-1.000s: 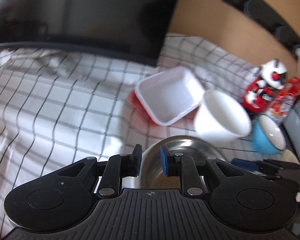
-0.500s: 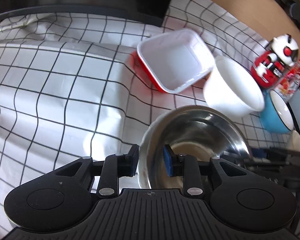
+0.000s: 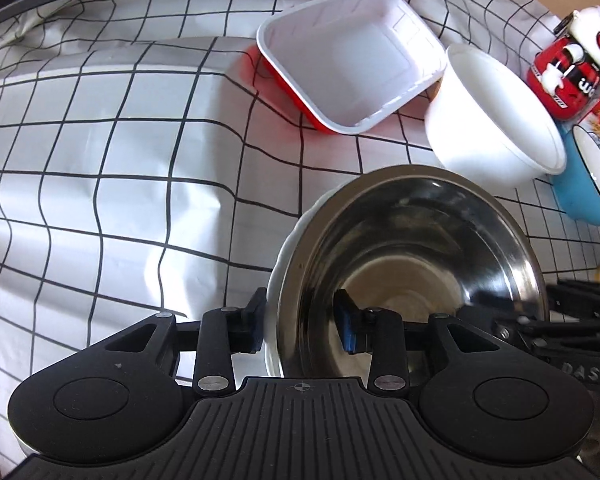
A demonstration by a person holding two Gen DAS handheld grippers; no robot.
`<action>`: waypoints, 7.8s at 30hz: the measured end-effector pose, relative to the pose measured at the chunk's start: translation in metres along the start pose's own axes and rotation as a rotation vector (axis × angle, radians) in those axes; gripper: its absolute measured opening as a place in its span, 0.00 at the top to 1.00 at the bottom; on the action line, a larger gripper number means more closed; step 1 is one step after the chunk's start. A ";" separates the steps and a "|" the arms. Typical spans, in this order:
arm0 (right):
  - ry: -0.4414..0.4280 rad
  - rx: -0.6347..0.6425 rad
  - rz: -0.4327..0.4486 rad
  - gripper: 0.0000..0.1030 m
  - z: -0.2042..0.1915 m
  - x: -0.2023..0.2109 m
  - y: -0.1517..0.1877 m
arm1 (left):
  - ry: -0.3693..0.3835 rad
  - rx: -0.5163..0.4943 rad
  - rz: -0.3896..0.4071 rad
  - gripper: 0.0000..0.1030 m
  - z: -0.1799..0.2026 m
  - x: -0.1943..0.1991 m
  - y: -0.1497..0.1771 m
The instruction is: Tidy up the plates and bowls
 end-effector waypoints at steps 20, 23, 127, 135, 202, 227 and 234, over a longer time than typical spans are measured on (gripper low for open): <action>0.128 -0.084 0.046 0.52 0.059 0.034 0.003 | 0.134 -0.003 -0.036 0.66 0.070 -0.007 0.011; 0.137 -0.073 0.060 0.52 0.058 0.036 0.002 | 0.145 0.020 0.001 0.67 0.067 -0.001 0.009; 0.280 -0.137 0.108 0.64 0.199 0.152 0.013 | 0.287 -0.067 -0.001 0.80 0.261 -0.018 0.041; 0.331 -0.171 0.083 0.64 0.203 0.148 0.010 | 0.332 -0.084 0.001 0.78 0.264 -0.021 0.038; 0.193 -0.261 -0.015 0.69 0.282 0.064 -0.105 | 0.136 -0.172 -0.058 0.79 0.320 -0.145 -0.086; 0.147 -0.208 0.097 0.69 0.219 0.158 -0.109 | 0.169 -0.205 0.047 0.67 0.326 -0.019 -0.094; 0.167 -0.169 0.060 0.69 0.204 0.197 -0.071 | 0.225 -0.268 -0.014 0.67 0.334 0.004 -0.047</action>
Point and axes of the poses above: each gripper's, at about its wrist camera, not at the fingertips, and x roughly against the way its jaws point, z to its right, y to its underside, the point moved 4 cm from there along -x, roughly the way its jaws point, and after that the axes turned 12 degrees about z, right-handed, at the moved point
